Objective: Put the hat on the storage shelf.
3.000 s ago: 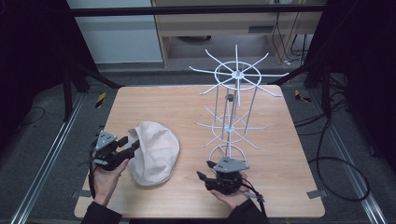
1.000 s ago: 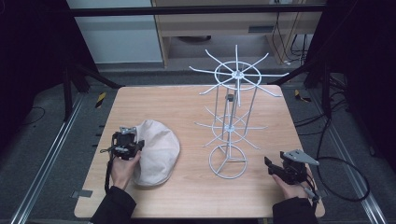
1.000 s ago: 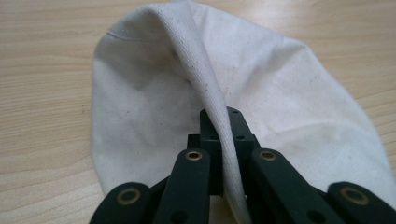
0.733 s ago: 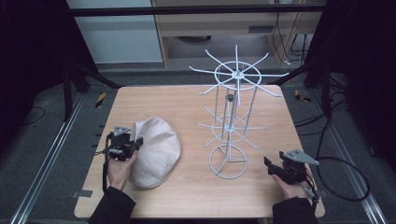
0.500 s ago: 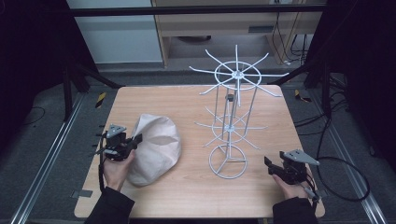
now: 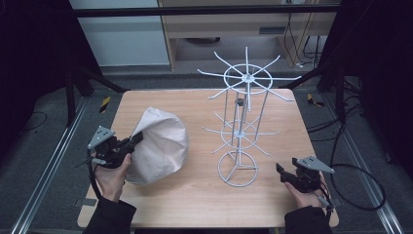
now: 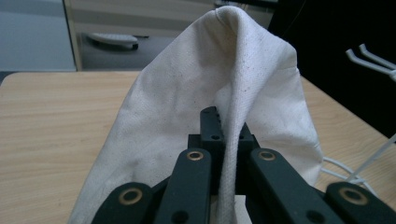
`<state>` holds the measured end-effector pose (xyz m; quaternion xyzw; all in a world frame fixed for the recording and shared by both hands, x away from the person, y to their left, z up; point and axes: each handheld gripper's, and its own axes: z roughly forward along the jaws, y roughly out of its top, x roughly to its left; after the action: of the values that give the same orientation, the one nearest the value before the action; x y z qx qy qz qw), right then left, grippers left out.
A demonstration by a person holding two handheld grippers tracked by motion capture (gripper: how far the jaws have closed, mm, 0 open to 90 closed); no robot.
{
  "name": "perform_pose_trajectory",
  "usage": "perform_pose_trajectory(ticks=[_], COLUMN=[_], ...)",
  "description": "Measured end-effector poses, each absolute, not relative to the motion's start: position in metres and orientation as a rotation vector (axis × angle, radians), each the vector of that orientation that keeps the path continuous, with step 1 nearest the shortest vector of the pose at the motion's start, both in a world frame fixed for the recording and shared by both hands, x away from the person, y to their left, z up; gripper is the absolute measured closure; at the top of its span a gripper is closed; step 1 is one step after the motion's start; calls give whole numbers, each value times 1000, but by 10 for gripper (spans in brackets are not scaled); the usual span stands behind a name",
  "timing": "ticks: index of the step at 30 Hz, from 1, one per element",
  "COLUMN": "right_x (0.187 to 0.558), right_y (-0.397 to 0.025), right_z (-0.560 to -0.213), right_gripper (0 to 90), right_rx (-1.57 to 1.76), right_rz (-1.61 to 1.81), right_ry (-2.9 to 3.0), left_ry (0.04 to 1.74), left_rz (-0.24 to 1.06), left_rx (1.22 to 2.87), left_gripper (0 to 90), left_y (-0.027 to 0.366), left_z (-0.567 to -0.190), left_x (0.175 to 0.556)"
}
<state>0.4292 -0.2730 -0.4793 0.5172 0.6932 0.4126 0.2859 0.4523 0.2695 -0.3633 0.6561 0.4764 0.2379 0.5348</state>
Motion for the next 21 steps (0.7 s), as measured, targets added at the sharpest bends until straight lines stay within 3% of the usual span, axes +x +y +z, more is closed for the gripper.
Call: perform_pose_trajectory(ticks=[21], right_x=[429], right_y=[-273], right_z=[-479], right_gripper=[322], right_rx=[1355], right_rz=[1119], right_ry=[1847], left_ry=[901], left_rz=[567], left_rx=[1351], left_gripper=[889], left_y=[270], left_z=[-309], left_x=[413])
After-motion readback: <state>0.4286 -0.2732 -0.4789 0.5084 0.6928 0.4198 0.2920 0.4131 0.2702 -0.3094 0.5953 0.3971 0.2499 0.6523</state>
